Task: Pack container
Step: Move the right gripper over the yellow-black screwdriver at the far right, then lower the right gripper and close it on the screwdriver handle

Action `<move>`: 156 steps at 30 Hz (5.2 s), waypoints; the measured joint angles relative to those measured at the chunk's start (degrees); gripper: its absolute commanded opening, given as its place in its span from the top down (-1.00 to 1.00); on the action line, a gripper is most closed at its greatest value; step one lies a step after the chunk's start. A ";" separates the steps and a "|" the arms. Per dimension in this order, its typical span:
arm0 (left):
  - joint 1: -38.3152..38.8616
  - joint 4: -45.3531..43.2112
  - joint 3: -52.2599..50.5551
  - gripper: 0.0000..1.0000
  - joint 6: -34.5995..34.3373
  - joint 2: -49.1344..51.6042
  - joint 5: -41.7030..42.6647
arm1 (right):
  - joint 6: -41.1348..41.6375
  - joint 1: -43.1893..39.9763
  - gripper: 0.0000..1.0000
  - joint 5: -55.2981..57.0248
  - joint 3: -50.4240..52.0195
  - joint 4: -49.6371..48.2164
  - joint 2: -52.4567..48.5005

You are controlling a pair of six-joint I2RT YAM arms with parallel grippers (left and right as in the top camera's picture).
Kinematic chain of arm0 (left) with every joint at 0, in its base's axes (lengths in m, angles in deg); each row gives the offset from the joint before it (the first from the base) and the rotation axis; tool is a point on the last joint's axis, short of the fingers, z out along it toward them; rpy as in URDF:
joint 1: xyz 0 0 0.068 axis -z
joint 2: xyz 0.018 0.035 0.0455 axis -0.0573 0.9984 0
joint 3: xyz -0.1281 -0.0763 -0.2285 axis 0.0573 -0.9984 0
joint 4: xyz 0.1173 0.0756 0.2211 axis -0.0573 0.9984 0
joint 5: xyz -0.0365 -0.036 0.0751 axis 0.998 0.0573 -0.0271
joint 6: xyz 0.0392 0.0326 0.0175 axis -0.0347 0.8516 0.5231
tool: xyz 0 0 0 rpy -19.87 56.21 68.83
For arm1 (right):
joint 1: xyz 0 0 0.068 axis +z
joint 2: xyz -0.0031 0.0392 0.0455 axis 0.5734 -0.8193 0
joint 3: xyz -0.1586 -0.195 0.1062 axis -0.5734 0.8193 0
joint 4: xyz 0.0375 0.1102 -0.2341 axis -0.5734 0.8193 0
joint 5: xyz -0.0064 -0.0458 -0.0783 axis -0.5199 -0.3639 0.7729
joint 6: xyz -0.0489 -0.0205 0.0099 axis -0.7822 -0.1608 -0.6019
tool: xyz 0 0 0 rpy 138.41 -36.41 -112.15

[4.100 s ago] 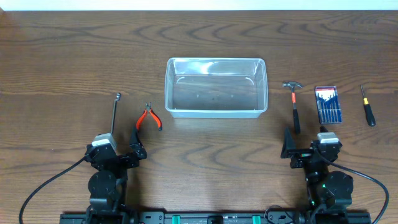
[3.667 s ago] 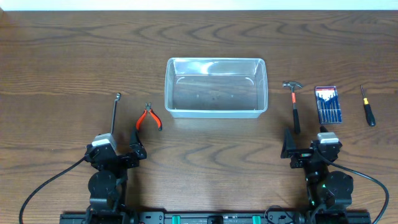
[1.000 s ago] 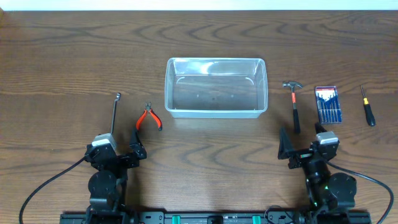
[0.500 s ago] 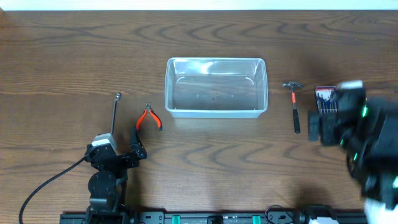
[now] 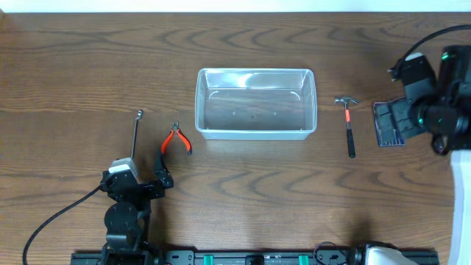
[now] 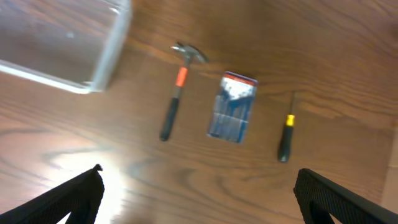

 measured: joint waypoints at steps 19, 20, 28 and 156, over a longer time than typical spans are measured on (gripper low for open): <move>0.00 0.00 0.00 -0.96 0.00 0.00 0.02 | -6.80 -26.84 -0.99 -11.43 -1.73 -8.28 -19.43; 0.00 0.00 0.00 -0.96 0.00 0.00 0.02 | -7.19 -26.84 -0.98 -11.61 -2.82 -7.96 -21.11; 0.00 0.02 0.00 -0.96 0.00 0.00 0.02 | -9.55 -26.84 -0.98 -10.95 -25.62 0.31 -35.15; 0.00 0.02 0.00 -0.96 0.00 0.00 0.00 | -10.69 -29.03 -0.99 6.38 -12.55 -10.10 -56.26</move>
